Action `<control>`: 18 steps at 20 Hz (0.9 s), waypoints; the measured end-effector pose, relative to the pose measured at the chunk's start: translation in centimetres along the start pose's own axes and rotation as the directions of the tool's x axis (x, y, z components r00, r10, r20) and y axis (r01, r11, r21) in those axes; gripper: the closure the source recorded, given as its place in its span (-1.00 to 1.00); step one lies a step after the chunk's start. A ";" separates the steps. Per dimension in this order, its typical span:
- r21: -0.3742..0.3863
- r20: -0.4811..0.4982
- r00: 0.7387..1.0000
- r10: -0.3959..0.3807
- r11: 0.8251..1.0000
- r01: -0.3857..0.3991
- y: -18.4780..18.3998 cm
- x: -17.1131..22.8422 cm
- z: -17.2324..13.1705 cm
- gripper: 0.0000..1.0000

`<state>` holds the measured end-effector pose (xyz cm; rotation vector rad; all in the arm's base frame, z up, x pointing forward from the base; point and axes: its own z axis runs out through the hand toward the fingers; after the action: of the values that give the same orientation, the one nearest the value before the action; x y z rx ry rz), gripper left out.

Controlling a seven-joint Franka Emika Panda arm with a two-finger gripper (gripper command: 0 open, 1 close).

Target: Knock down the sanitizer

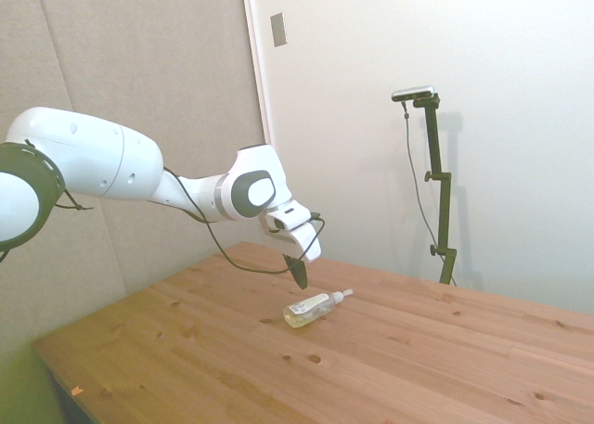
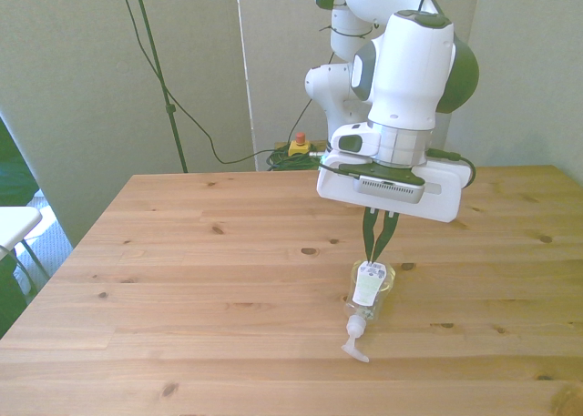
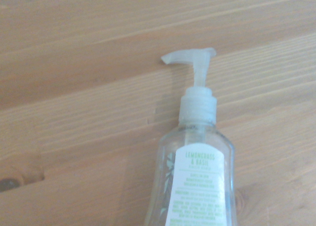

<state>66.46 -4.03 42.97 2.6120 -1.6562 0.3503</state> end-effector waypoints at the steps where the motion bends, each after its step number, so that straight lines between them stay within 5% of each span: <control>1: 0.002 -0.002 1.000 0.007 1.000 -0.007 -0.2 0.3 0.1 1.00; 8: 0.001 0.009 1.000 0.009 1.000 -0.009 0.3 -0.2 0.8 1.00; 18: 0.020 0.030 0.997 -0.071 0.997 0.070 5.2 -6.6 -1.9 1.00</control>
<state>58.73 -0.14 42.95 2.6951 -1.5726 0.3268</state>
